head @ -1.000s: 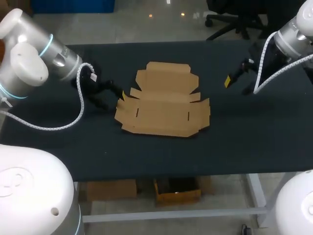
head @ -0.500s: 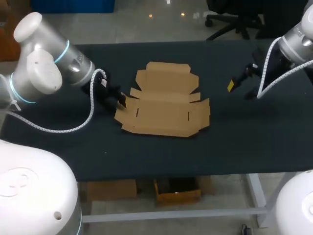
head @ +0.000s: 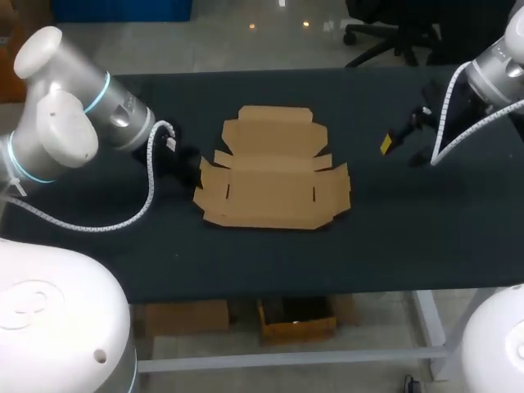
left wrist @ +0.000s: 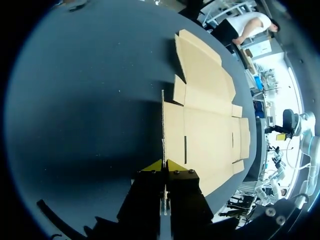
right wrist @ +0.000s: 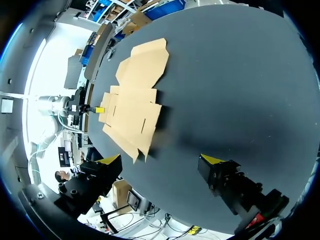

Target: Assemble the packaging by folding the flat box into shape, placing the metal phone stand inside, and closing the box properly

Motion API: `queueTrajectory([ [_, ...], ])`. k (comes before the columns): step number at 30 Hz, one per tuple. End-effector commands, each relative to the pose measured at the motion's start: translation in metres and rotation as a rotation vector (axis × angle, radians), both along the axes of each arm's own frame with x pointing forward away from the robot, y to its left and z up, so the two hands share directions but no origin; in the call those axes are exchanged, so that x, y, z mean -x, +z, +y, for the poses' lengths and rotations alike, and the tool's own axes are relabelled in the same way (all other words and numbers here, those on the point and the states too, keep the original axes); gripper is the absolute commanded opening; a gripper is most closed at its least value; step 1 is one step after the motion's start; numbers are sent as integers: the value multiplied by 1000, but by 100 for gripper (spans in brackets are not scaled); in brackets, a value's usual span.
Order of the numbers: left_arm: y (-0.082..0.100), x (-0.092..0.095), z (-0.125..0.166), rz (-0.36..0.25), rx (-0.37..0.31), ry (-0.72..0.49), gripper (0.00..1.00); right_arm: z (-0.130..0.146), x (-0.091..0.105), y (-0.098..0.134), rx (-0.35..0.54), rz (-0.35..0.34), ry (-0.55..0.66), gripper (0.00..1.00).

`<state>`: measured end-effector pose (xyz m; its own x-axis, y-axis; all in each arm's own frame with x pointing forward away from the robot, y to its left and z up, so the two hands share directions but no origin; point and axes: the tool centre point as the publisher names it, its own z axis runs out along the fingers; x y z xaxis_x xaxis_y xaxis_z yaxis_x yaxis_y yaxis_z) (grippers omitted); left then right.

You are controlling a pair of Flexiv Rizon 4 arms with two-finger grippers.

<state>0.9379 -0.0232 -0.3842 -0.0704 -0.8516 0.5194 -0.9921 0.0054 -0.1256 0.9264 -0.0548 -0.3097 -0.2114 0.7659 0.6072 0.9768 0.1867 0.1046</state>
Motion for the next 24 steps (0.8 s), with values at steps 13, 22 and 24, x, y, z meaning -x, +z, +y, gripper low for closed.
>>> queueTrajectory([
  [13,2,31,-10,15,61,-12,0,-6,10,1,-14,-8,4,100],
  [22,1,49,-17,10,95,6,0,-10,15,-1,-24,-12,5,100],
  [24,1,52,-19,7,96,7,0,-11,16,-1,-26,-13,7,100],
])
